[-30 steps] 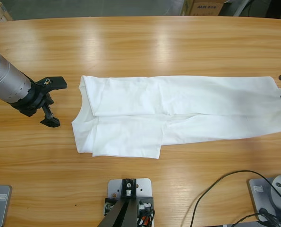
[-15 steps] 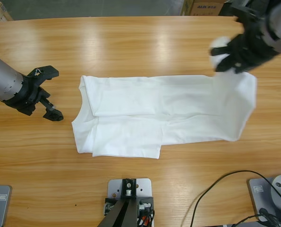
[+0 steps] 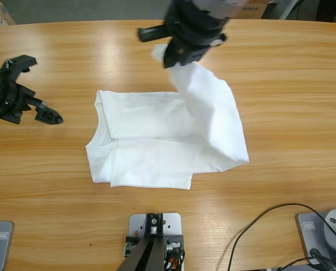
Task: Fold clothes
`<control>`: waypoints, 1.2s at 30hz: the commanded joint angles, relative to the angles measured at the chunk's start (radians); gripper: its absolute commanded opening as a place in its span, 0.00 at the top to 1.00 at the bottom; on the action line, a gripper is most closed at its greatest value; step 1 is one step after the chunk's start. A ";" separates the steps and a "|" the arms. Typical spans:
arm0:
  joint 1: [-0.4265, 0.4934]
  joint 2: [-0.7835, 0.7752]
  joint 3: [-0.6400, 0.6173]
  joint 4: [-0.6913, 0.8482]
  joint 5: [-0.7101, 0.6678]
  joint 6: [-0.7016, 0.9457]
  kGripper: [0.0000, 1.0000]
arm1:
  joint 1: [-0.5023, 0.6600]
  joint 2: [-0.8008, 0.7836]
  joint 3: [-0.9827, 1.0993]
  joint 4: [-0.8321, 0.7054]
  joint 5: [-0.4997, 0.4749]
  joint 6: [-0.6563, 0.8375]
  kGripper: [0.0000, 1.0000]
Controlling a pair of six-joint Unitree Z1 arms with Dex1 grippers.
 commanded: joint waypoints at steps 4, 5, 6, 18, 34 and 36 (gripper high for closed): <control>0.174 -0.047 0.109 -0.019 -0.085 -0.128 0.01 | 0.089 0.158 -0.107 0.012 0.069 0.032 1.00; 0.181 -0.053 0.116 -0.019 -0.085 -0.129 0.01 | 0.099 0.176 -0.128 0.012 0.077 0.032 1.00; 0.185 -0.061 0.123 -0.019 -0.085 -0.129 0.01 | 0.106 0.193 -0.148 0.012 0.081 0.034 1.00; 0.195 -0.090 0.194 -0.029 -0.092 -0.124 0.01 | 0.110 0.371 -0.299 0.020 0.097 0.055 1.00; 0.188 -0.078 0.244 -0.091 -0.117 -0.129 0.01 | 0.109 0.361 -0.398 0.075 0.108 0.096 0.00; 0.188 -0.080 0.244 -0.092 -0.117 -0.129 0.01 | 0.109 0.355 -0.398 0.085 0.088 0.098 0.00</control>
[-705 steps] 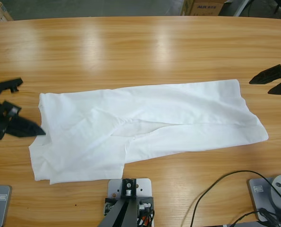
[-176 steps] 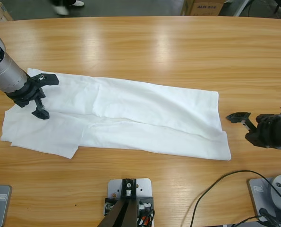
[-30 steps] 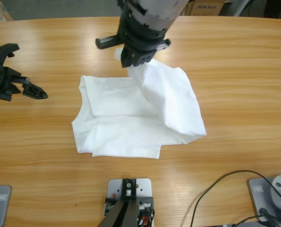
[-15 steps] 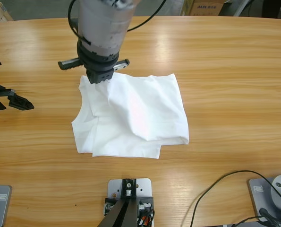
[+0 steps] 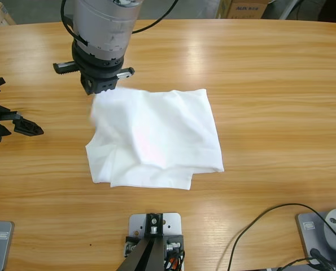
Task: Fold clothes
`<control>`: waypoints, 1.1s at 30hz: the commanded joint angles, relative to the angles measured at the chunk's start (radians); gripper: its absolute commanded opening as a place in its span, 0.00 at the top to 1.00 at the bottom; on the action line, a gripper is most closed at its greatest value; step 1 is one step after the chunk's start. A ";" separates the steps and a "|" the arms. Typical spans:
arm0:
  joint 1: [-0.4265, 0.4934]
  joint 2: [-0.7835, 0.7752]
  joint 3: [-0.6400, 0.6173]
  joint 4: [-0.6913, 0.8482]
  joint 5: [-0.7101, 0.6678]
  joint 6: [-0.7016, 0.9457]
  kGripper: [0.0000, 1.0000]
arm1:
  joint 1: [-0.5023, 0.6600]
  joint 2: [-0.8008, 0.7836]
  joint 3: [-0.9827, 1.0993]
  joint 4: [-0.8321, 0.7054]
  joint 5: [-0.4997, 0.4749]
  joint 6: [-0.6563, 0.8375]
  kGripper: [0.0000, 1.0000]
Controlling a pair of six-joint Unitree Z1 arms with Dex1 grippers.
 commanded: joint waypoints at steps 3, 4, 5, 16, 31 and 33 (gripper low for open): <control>0.000 0.002 0.046 -0.036 -0.027 -0.013 0.01 | 0.007 -0.034 0.010 0.087 -0.109 0.042 0.00; 0.000 0.008 0.047 -0.038 -0.027 -0.013 0.01 | -0.007 -0.065 0.029 0.098 -0.131 0.041 0.00; -0.001 0.012 0.047 -0.041 -0.029 -0.013 0.01 | -0.033 -0.111 0.070 0.097 -0.137 0.040 0.00; -0.215 0.049 -0.041 -0.097 -0.056 0.131 0.00 | -0.380 -0.759 1.237 -0.593 0.201 0.030 0.05; -0.571 0.206 -0.164 -0.064 -0.024 0.177 0.20 | -0.481 -0.622 1.311 -0.670 0.181 -0.130 1.00; -0.614 0.229 -0.154 -0.070 -0.040 0.160 0.29 | -0.481 -0.596 1.296 -0.649 0.179 -0.152 1.00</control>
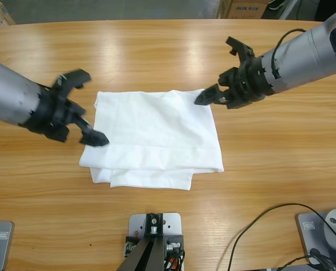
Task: Fold clothes
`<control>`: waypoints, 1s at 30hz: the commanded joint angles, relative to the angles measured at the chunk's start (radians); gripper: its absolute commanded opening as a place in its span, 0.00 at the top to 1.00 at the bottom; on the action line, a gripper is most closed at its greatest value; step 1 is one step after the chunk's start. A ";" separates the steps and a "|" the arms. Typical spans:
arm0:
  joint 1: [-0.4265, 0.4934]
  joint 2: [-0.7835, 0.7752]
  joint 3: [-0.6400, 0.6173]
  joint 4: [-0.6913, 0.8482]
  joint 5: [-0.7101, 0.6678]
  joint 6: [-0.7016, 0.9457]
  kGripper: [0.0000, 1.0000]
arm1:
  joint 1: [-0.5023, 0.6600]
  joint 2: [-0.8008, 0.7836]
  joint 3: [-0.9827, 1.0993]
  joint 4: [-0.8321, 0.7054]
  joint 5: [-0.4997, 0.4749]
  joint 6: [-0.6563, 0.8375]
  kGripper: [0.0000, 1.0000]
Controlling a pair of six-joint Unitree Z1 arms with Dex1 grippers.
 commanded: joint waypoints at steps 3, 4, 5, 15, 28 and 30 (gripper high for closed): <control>-0.198 0.144 0.043 -0.006 0.003 -0.046 0.35 | -0.036 0.094 -0.084 0.130 -0.036 -0.090 1.00; -0.206 0.157 0.042 -0.013 0.010 -0.062 0.35 | -0.036 0.106 -0.094 0.126 -0.026 -0.094 1.00; -0.207 0.166 0.043 -0.025 0.017 -0.079 0.35 | -0.036 0.120 -0.107 0.123 -0.013 -0.094 1.00; -0.207 0.214 0.058 -0.031 0.102 -0.187 0.52 | -0.071 0.296 -0.208 0.080 0.071 -0.108 1.00; -0.207 0.241 0.060 -0.018 0.137 -0.183 1.00 | -0.076 0.366 -0.211 0.060 0.066 -0.119 1.00; -0.207 0.241 0.062 -0.017 0.134 -0.185 1.00 | -0.084 0.389 -0.211 0.057 0.063 -0.121 1.00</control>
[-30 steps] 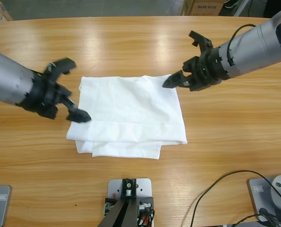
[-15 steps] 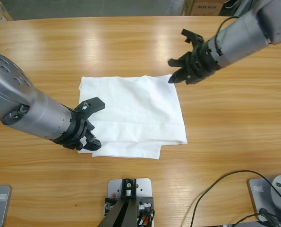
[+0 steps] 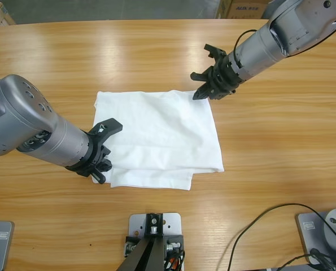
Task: Fold clothes
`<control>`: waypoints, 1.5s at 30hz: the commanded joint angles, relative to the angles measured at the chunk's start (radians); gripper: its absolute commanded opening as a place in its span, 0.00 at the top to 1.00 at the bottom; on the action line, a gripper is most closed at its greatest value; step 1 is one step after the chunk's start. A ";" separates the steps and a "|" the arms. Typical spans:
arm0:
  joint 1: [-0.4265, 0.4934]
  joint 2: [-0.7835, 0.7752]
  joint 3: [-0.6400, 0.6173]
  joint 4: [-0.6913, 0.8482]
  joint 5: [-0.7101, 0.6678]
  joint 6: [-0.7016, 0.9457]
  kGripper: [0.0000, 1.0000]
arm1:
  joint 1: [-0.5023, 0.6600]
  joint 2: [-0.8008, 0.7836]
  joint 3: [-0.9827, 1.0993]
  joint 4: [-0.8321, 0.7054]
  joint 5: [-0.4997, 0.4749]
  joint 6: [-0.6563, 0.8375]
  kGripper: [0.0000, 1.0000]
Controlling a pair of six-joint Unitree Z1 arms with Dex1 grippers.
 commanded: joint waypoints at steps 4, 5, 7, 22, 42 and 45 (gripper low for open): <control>-0.008 0.050 0.041 0.010 0.006 -0.018 1.00 | -0.037 0.138 0.001 -0.019 0.004 -0.017 1.00; -0.008 0.050 0.044 0.011 0.002 -0.018 1.00 | -0.041 0.146 0.000 -0.019 0.004 -0.017 1.00; -0.008 0.051 0.048 0.012 -0.006 -0.018 1.00 | -0.052 0.163 0.000 -0.019 0.002 -0.017 1.00; -0.044 0.005 0.101 0.008 -0.078 -0.040 1.00 | -0.177 0.208 -0.069 -0.019 -0.026 -0.062 1.00; 0.150 -0.051 -0.034 -0.002 0.086 -0.076 0.49 | 0.023 -0.353 0.175 0.058 -0.154 0.035 0.97; 0.247 0.038 -0.110 0.000 0.041 -0.048 0.70 | 0.076 -0.355 0.244 0.028 -0.171 0.065 1.00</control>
